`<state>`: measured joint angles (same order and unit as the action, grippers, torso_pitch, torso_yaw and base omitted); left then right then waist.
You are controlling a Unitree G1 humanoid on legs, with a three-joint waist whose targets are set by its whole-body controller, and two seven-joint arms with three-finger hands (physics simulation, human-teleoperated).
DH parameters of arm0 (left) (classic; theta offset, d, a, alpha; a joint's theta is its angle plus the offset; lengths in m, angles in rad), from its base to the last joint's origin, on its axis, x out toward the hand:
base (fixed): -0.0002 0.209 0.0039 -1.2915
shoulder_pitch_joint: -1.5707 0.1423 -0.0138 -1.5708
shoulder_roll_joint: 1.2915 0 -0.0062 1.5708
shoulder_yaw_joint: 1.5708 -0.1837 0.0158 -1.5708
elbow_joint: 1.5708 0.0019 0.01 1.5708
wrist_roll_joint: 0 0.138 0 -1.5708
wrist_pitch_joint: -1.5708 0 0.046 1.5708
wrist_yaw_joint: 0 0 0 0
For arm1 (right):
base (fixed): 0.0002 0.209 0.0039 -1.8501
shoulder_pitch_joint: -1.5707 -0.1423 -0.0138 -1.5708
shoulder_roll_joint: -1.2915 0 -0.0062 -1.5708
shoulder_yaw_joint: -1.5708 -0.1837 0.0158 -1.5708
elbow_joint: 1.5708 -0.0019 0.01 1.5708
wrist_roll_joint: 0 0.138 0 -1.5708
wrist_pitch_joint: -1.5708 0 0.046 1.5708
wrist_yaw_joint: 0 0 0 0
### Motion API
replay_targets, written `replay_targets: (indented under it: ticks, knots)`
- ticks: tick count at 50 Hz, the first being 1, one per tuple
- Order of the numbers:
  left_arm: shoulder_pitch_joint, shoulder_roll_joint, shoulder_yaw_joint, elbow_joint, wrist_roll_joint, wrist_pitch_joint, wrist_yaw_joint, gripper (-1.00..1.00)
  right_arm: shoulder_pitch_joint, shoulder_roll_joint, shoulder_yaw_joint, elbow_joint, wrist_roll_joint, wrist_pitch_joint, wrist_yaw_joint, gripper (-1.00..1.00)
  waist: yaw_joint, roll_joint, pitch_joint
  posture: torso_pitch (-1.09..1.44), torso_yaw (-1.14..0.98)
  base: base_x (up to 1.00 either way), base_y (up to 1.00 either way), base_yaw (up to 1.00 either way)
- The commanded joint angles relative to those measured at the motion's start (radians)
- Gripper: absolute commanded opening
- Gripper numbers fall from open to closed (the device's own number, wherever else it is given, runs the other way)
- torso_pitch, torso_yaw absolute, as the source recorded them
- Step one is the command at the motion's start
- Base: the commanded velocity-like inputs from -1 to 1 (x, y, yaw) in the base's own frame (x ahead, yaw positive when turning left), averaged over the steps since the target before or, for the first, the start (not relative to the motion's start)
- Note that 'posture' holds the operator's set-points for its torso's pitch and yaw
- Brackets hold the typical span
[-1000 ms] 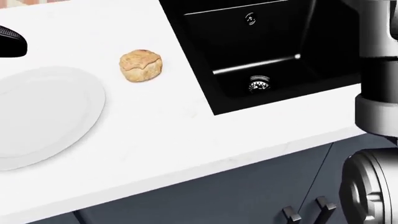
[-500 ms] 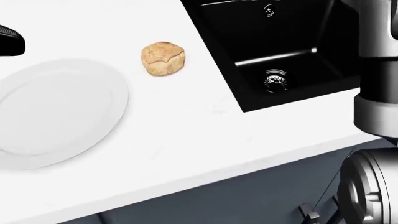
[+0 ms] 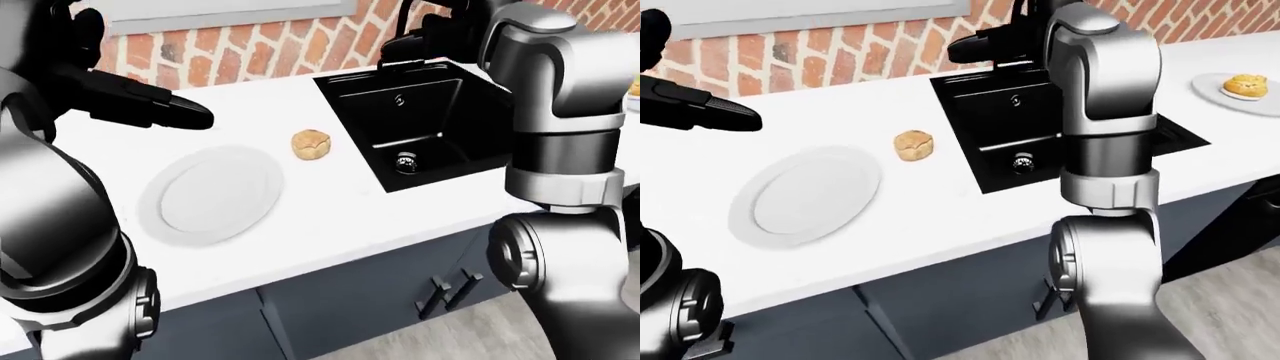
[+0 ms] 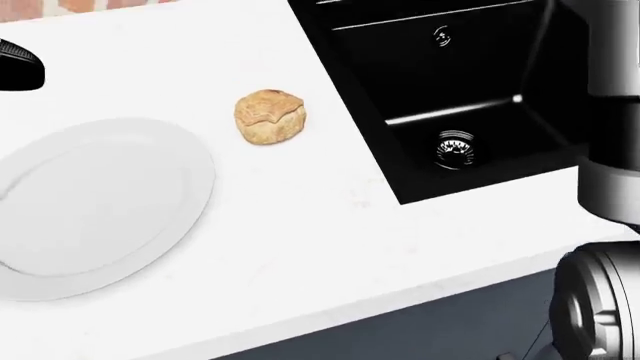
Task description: Place the pastries on the plates.
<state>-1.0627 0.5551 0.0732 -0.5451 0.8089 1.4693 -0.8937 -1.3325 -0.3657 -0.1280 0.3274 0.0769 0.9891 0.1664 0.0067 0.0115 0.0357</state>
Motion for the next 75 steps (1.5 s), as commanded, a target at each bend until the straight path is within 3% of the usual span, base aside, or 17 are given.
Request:
replay_targets:
  ticks: [1, 16, 22, 25, 26, 28, 35, 37, 39, 49, 50, 52, 62, 63, 68, 69, 75]
  knots:
    - [-0.028, 0.012, 0.006, -0.004, 0.008, -0.017, 0.005, 1.00, -0.041, -0.012, -0.007, -0.026, 0.000, -0.030, -0.003, 1.00, 0.000, -0.001, -0.020, 0.00, 0.00, 0.00, 0.00, 0.30]
    - [-0.045, 0.029, -0.007, -0.003, 0.021, 0.003, -0.018, 1.00, -0.044, -0.011, -0.005, -0.028, 0.002, -0.022, -0.004, 1.00, -0.007, 0.036, -0.016, 0.00, 0.00, 0.00, 0.00, 0.31]
    - [-0.024, 0.004, 0.008, -0.004, 0.020, -0.026, -0.003, 1.00, -0.031, -0.010, -0.007, -0.032, 0.003, -0.030, -0.003, 1.00, -0.007, -0.007, -0.006, 0.00, 0.00, 0.00, 0.00, 0.31]
    - [-0.023, 0.005, 0.006, -0.006, 0.023, -0.023, -0.005, 1.00, -0.033, -0.011, -0.007, -0.033, 0.003, -0.026, -0.004, 1.00, -0.003, -0.089, -0.021, 0.00, 0.00, 0.00, 0.00, 0.30]
    - [-0.024, 0.006, 0.006, -0.007, 0.023, -0.021, -0.006, 1.00, -0.033, -0.011, -0.007, -0.033, 0.003, -0.027, -0.004, 1.00, -0.010, -0.039, -0.008, 0.00, 0.00, 0.00, 0.00, 0.31]
    - [-0.026, 0.007, 0.005, -0.007, 0.024, -0.017, -0.008, 1.00, -0.036, -0.012, -0.007, -0.034, 0.003, -0.024, -0.004, 1.00, -0.003, -0.064, -0.012, 0.00, 0.00, 0.00, 0.00, 0.31]
    - [-0.020, 0.001, 0.011, -0.009, 0.023, -0.025, -0.004, 1.00, -0.038, -0.011, -0.006, -0.033, 0.002, -0.023, -0.006, 1.00, 0.002, -0.012, -0.008, 0.00, 0.00, 0.00, 0.00, 0.31]
    - [-0.018, -0.003, 0.014, -0.006, 0.020, -0.031, 0.000, 1.00, -0.040, -0.011, -0.005, -0.030, 0.001, -0.024, -0.005, 1.00, -0.004, 0.019, -0.012, 0.00, 0.00, 0.00, 0.00, 0.30]
    - [-0.017, -0.004, 0.016, -0.006, 0.018, -0.034, 0.002, 1.00, -0.038, -0.010, -0.005, -0.030, 0.001, -0.026, -0.005, 1.00, -0.012, 0.077, -0.027, 0.00, 0.00, 0.00, 0.00, 0.31]
    - [-0.033, 0.019, 0.001, -0.008, 0.021, -0.007, -0.014, 1.00, -0.042, -0.010, -0.002, -0.027, -0.003, -0.017, -0.003, 1.00, -0.023, 0.009, -0.014, 0.00, 0.00, 0.00, 0.03, 0.28]
    - [-0.036, 0.022, -0.001, -0.008, 0.022, -0.002, -0.017, 1.00, -0.040, -0.010, -0.001, -0.025, -0.003, -0.017, 0.000, 1.00, -0.012, -0.027, -0.010, 0.00, 0.00, 0.00, 0.08, 0.00]
    - [-0.039, 0.025, -0.004, -0.008, 0.025, 0.002, -0.021, 1.00, -0.037, -0.012, 0.000, -0.020, -0.007, -0.020, 0.002, 1.00, 0.009, -0.064, 0.015, 0.00, 0.00, 0.00, 0.00, 0.00]
    - [-0.029, 0.002, 0.009, 0.003, 0.027, -0.024, -0.005, 1.00, -0.037, -0.010, -0.004, -0.020, -0.016, -0.023, 0.002, 1.00, 0.000, -0.011, 0.008, 0.00, 0.00, 0.00, 0.00, 0.00]
    - [-0.027, -0.001, 0.012, 0.003, 0.026, -0.028, -0.002, 1.00, -0.036, -0.010, -0.006, -0.023, -0.014, -0.025, 0.003, 1.00, 0.001, -0.005, -0.021, 0.00, 0.00, 0.00, 0.00, 0.12]
    - [-0.017, -0.012, 0.022, 0.004, 0.018, -0.044, 0.011, 1.00, -0.042, -0.010, -0.003, -0.016, -0.015, -0.023, 0.001, 1.00, -0.008, 0.015, -0.027, 0.00, 0.00, 0.00, 0.00, 0.15]
    - [-0.021, -0.012, 0.023, 0.007, 0.016, -0.041, 0.012, 1.00, -0.041, -0.011, -0.001, -0.015, -0.017, -0.020, 0.002, 1.00, -0.014, 0.012, -0.001, 0.00, 0.00, 0.00, 0.00, 0.00]
    - [-0.025, 0.002, 0.013, 0.004, 0.015, -0.033, 0.010, 1.00, -0.037, -0.010, -0.001, -0.017, -0.022, -0.018, 0.005, 1.00, -0.012, -0.005, -0.001, 0.00, 0.00, 0.00, 0.00, 0.00]
